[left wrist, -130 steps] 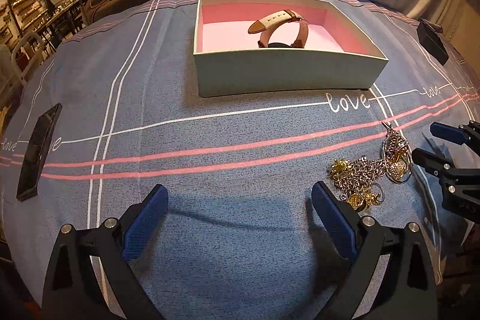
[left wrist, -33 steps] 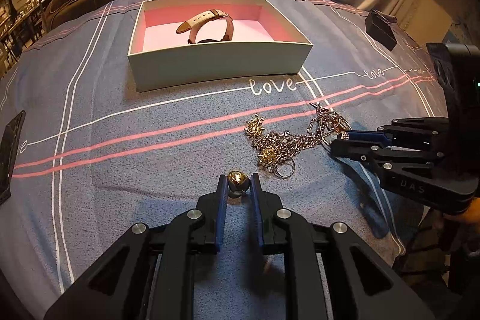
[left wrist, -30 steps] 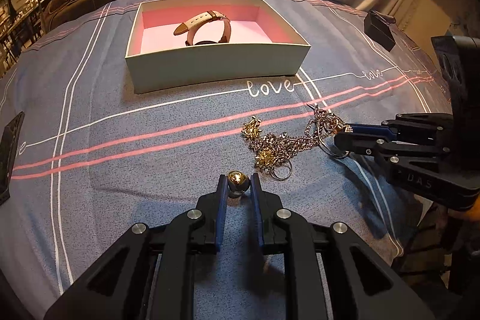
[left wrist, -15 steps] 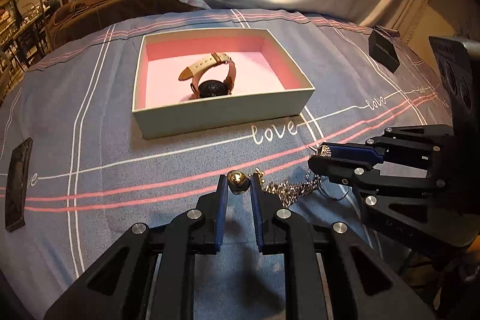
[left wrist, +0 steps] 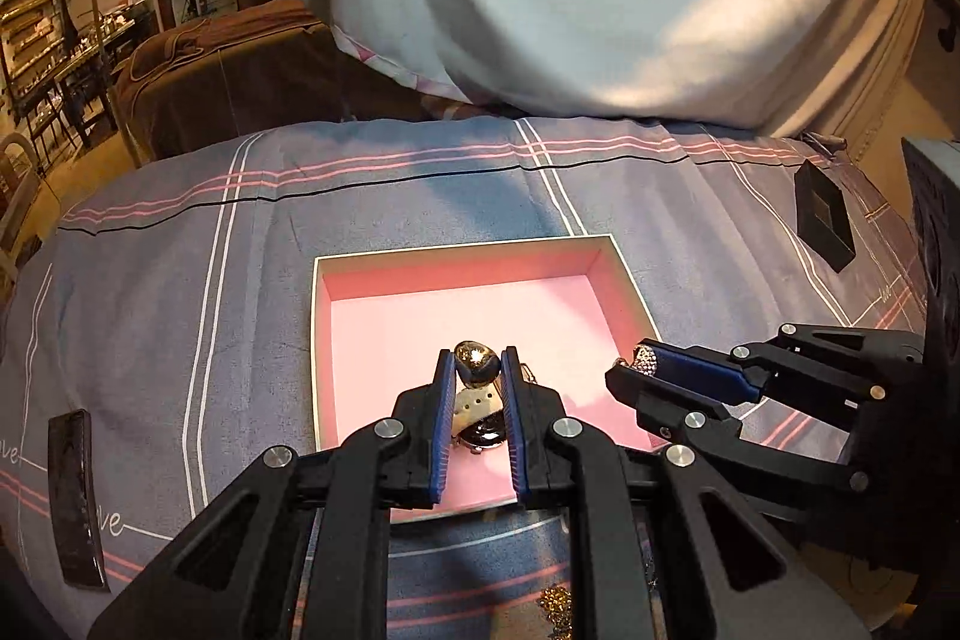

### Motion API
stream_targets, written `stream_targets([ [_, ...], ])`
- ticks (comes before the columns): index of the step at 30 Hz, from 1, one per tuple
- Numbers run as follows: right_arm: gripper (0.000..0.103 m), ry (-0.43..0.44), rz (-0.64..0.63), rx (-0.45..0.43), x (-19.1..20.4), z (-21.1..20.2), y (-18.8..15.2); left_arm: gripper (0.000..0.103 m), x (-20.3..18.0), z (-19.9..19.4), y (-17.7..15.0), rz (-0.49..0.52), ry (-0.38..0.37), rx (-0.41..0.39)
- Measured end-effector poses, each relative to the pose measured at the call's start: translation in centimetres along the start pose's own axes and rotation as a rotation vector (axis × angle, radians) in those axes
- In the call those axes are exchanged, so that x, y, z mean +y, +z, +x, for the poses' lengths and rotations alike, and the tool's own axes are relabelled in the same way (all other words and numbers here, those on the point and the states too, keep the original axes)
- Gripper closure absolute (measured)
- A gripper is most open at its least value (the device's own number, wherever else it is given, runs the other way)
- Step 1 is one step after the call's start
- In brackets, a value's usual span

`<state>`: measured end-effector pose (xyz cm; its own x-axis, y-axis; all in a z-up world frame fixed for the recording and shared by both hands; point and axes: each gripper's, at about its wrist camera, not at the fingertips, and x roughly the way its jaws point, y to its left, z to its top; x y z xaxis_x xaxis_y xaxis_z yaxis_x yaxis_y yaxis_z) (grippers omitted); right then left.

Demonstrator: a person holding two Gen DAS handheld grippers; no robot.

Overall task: Organize jewelry
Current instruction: 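Lower both earrings into the pink box and open both grippers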

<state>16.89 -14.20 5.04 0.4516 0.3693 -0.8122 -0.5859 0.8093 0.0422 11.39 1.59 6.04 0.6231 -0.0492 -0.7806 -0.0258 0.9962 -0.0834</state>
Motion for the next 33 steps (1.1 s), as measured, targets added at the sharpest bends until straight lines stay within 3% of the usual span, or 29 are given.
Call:
stream_targets([
  [17,0.088,-0.007,-0.019,0.094,-0.3,4.7,0.4,0.088,2.4,5.3,1.0,-0.057,0.021,0.090],
  [19,0.088,-0.032,-0.027,0.091,-0.1,4.7,0.3,0.084,2.5,5.5,0.9,-0.061,0.030,0.093],
  [20,0.088,-0.033,-0.026,0.093,-0.1,4.7,0.3,0.073,2.7,5.5,0.9,-0.073,0.028,0.093],
  [21,0.088,-0.026,-0.024,0.094,-0.1,4.7,0.2,0.070,2.8,5.4,1.0,-0.079,0.021,0.089],
  [32,0.087,-0.032,-0.039,0.074,0.8,2.6,-0.5,0.064,3.1,2.6,0.6,-0.086,0.034,0.046],
  [33,0.083,-0.033,-0.037,0.072,0.8,2.2,-0.9,0.063,3.1,2.3,0.4,-0.087,0.034,0.043],
])
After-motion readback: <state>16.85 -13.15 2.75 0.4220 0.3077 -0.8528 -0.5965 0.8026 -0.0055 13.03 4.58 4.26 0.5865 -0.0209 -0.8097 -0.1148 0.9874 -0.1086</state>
